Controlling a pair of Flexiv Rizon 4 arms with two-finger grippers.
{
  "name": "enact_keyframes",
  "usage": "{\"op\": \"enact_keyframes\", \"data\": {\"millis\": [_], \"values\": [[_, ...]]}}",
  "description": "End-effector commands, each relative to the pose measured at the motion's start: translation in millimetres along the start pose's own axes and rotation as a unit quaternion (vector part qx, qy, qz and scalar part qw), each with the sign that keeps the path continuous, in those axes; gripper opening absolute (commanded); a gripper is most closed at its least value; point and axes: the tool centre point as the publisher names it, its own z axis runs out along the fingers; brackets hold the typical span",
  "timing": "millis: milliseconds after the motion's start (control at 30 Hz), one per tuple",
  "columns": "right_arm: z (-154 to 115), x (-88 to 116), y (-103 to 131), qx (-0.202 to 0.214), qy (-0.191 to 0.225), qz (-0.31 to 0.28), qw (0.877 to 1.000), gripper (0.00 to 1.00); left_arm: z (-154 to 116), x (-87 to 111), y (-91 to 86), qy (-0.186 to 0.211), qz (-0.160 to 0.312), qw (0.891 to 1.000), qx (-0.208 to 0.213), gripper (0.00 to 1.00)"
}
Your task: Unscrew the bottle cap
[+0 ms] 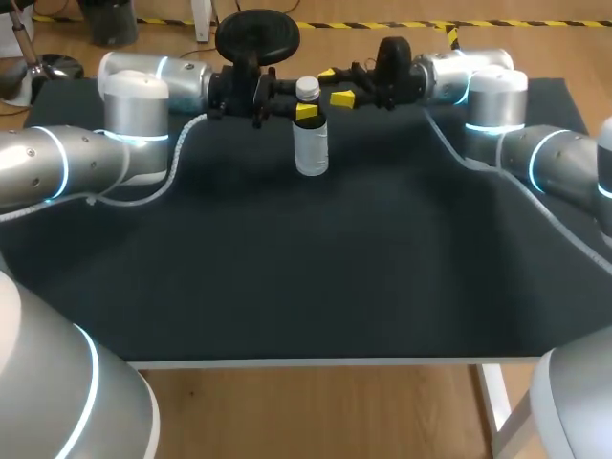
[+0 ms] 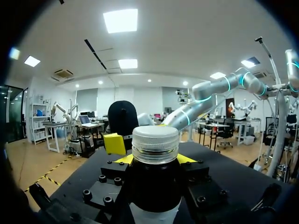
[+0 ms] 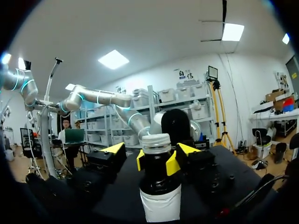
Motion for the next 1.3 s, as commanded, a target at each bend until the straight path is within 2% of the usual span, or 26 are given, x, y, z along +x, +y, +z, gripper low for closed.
{"op": "enact_keyframes", "data": {"millis": [33, 167, 333, 633, 767, 967, 1100, 1300], "values": [[-6, -1, 11, 0.013, 0.065, -0.014, 0.998, 1.0, 0, -1.4, -0.4, 0.002, -0.001, 1.0, 0.0, 0.0], [-9, 3, 22, 0.033, 0.009, -0.034, 0.999, 1.0, 0, -1.4, -0.4, 0.002, -0.001, 1.0, 0.0, 0.0], [-11, 6, 32, 0.06, -0.072, -0.061, 0.994, 1.0, 0, -1.4, -0.4, 0.002, -0.001, 1.0, 0.0, 0.0], [-3, 6, 42, 0.066, -0.203, -0.1, 0.972, 1.0, 0, -1.4, -0.4, 0.002, -0.001, 1.0, 0.0, 0.0], [5, 6, 46, 0.065, -0.248, -0.088, 0.962, 1.0, 0, -1.4, -0.4, 0.002, -0.001, 1.0, 0.0, 0.0], [12, -3, 49, 0.089, -0.323, -0.06, 0.94, 1.0, 0, -1.4, -0.4, 0.002, -0.001, 1.0, 0.0, 0.0], [16, -2, 55, 0.119, -0.373, -0.069, 0.918, 1.0, 0, -1.4, -0.4, 0.002, -0.001, 1.0, 0.0, 0.0], [21, -1, 59, 0.136, -0.44, -0.08, 0.884, 1.0, 0, -1.4, -0.4, 0.002, -0.001, 1.0, 0.0, 0.0]]}}
